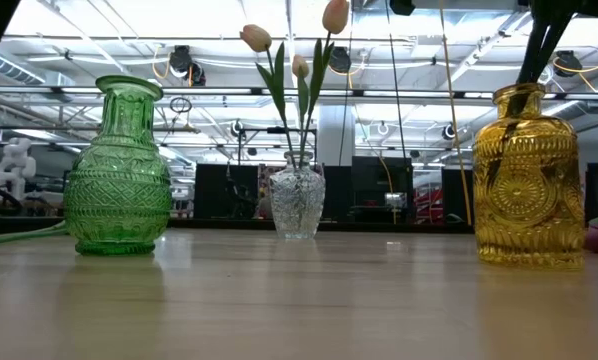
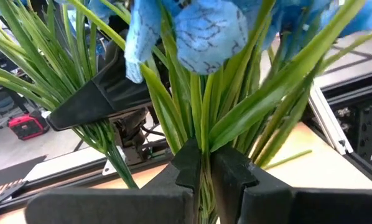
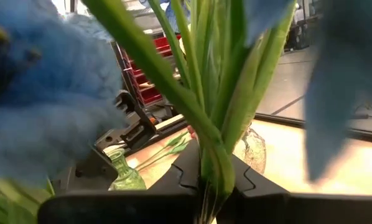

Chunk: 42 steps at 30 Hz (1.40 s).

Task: Sort flowers into vase by color
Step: Put the blue flowers into the yellow vase

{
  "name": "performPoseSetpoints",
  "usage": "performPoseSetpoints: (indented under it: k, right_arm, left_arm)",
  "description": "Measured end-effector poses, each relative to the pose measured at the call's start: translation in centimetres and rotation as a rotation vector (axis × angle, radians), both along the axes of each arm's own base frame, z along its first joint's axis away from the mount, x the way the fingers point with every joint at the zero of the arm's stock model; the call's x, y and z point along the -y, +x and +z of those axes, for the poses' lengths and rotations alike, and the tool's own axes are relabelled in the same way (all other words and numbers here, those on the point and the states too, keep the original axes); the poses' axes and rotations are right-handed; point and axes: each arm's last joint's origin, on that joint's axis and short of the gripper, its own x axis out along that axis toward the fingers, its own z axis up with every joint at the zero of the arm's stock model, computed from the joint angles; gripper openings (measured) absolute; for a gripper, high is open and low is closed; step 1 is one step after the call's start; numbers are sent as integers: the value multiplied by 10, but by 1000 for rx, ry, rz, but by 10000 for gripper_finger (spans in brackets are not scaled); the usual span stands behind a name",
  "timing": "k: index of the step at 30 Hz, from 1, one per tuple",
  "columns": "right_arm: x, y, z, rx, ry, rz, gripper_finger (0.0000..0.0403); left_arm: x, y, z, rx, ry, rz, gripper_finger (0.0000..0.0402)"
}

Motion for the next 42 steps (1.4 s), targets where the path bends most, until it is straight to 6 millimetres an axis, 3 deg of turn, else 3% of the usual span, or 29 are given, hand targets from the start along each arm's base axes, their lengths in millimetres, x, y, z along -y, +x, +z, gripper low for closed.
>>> performPoseSetpoints:
  k: [21,33,42]
  right_arm:
    - [0,0,-1,-42,-18,27,9]
    - [0,1,-2,-44,-14,24,9]
    - [2,4,-3,-82,-14,37,9]
  left_arm:
    - [-3,-2,-7,-104,72,81,35]
    - [-8,-9,5,-136,69,165,168]
    - [-8,-10,3,-156,79,173,181]
